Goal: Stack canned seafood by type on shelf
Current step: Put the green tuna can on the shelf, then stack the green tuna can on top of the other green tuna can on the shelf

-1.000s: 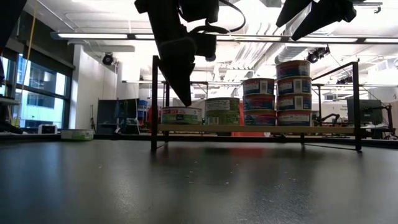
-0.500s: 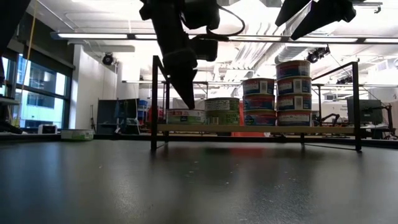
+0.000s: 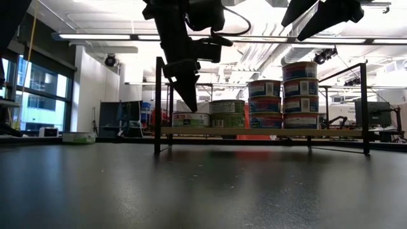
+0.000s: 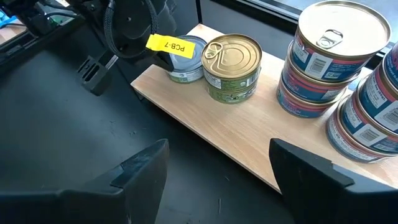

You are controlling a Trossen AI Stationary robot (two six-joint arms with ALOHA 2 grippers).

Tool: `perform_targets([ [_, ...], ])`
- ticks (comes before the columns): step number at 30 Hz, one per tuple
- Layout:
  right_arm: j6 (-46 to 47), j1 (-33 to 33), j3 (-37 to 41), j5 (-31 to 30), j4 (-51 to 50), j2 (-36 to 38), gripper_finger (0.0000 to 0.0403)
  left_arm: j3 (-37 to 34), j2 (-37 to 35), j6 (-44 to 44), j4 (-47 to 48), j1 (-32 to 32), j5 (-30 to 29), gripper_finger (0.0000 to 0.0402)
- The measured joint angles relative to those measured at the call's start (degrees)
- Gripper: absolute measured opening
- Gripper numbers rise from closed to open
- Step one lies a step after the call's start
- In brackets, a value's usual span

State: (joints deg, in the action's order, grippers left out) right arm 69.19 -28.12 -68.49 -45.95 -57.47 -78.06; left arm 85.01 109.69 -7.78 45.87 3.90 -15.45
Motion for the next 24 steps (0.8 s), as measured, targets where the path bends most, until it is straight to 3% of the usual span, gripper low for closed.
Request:
perform_targets([
  [14,-0.2,0.0,0.0,-0.7,1.4,0.0,0.0268,0.0,-4.9,-0.1,1.0,-0.8,-0.7,0.0],
  [19,-0.2,0.0,0.0,-2.0,4.5,0.0,0.0268,1.0,-10.6,1.2,2.1,-2.1,-0.6,0.0],
  [24,-0.2,0.0,0.0,-3.6,6.8,0.0,0.0268,1.4,-19.5,8.1,3.0,-4.1,-0.8,0.0],
])
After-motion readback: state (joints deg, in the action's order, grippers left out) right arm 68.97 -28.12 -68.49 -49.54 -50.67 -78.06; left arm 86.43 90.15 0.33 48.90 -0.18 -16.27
